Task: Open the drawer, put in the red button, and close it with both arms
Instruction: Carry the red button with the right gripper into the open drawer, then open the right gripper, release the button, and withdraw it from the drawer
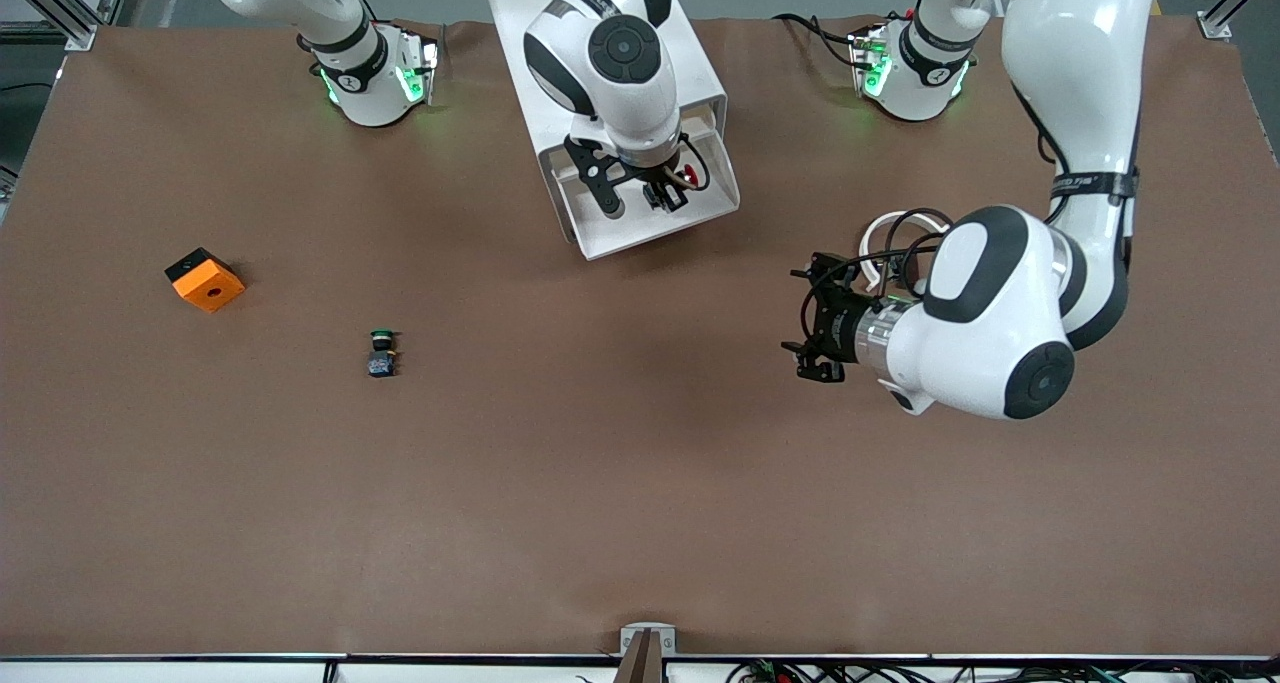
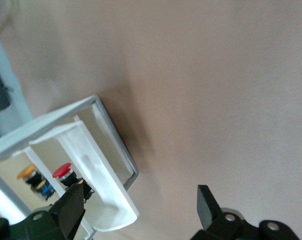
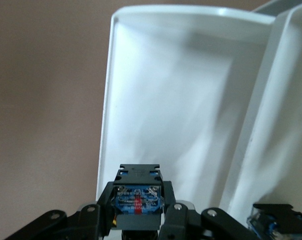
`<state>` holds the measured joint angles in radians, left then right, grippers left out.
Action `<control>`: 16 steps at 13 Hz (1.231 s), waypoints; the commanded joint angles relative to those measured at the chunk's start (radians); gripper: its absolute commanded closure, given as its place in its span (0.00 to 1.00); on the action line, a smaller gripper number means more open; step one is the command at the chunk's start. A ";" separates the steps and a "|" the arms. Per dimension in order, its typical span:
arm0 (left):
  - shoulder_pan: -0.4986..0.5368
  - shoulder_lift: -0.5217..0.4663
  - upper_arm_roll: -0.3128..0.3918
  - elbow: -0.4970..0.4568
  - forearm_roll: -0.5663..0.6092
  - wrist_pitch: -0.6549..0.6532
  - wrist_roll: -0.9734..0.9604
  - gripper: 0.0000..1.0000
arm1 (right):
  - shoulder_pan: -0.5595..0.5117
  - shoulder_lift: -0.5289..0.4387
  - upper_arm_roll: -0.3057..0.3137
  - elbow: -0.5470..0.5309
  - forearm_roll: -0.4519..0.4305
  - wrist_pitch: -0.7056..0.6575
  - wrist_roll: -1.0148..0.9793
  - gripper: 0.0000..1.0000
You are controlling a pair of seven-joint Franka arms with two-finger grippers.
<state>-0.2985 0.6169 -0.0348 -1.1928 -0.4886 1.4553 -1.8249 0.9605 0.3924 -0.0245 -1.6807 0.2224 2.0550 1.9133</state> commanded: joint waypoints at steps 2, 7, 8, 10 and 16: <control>-0.030 -0.069 0.009 -0.021 0.114 0.007 0.212 0.00 | 0.023 0.045 -0.014 0.056 0.006 -0.007 0.033 1.00; -0.053 -0.078 0.006 -0.024 0.212 0.007 0.353 0.00 | 0.038 0.069 -0.015 0.058 0.000 -0.010 0.007 0.00; -0.054 -0.088 0.007 -0.028 0.225 0.007 0.398 0.00 | 0.038 0.069 -0.015 0.061 -0.003 -0.010 -0.022 0.00; -0.063 -0.094 -0.005 -0.031 0.265 0.007 0.537 0.00 | 0.034 0.069 -0.015 0.084 -0.002 -0.016 -0.051 0.00; -0.065 -0.088 -0.065 -0.068 0.265 0.074 0.792 0.00 | -0.072 0.066 -0.020 0.208 -0.006 -0.159 -0.446 0.00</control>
<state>-0.3646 0.5497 -0.0707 -1.2131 -0.2460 1.4856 -1.0781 0.9323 0.4478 -0.0504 -1.5278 0.2195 1.9544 1.6024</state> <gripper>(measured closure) 0.000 0.000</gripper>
